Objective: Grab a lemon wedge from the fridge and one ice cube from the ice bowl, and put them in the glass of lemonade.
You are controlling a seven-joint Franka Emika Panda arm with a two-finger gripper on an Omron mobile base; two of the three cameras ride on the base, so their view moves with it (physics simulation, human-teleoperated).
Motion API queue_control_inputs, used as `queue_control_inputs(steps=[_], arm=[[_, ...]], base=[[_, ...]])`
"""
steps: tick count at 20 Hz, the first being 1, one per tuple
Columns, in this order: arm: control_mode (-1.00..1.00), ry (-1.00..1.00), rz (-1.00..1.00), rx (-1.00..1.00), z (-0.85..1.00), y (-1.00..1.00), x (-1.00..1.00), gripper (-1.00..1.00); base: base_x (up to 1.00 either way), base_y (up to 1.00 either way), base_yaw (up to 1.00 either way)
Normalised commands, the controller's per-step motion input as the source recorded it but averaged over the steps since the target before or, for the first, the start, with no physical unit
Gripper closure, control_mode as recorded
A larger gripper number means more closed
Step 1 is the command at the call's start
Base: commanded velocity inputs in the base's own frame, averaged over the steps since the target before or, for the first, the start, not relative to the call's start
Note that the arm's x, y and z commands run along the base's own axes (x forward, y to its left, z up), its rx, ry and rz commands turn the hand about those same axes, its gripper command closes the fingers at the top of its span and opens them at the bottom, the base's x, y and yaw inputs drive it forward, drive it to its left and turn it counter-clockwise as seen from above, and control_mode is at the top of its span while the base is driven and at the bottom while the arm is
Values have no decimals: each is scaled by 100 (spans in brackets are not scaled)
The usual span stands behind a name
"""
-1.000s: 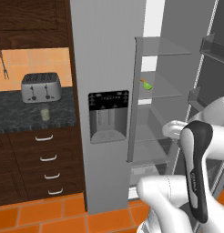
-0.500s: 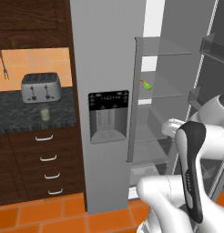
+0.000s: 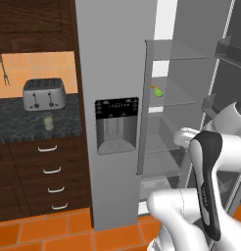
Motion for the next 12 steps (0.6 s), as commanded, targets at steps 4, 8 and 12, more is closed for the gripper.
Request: queue_control_inputs(steps=[4,8,12], arm=[[100,0,0,0,0,0,0,-100],[100,0,0,0,0,0,0,-100],[100,0,0,0,0,0,0,-100]], base=[[0,-3,-2],[1,-47,-6],[7,-60,-1]])
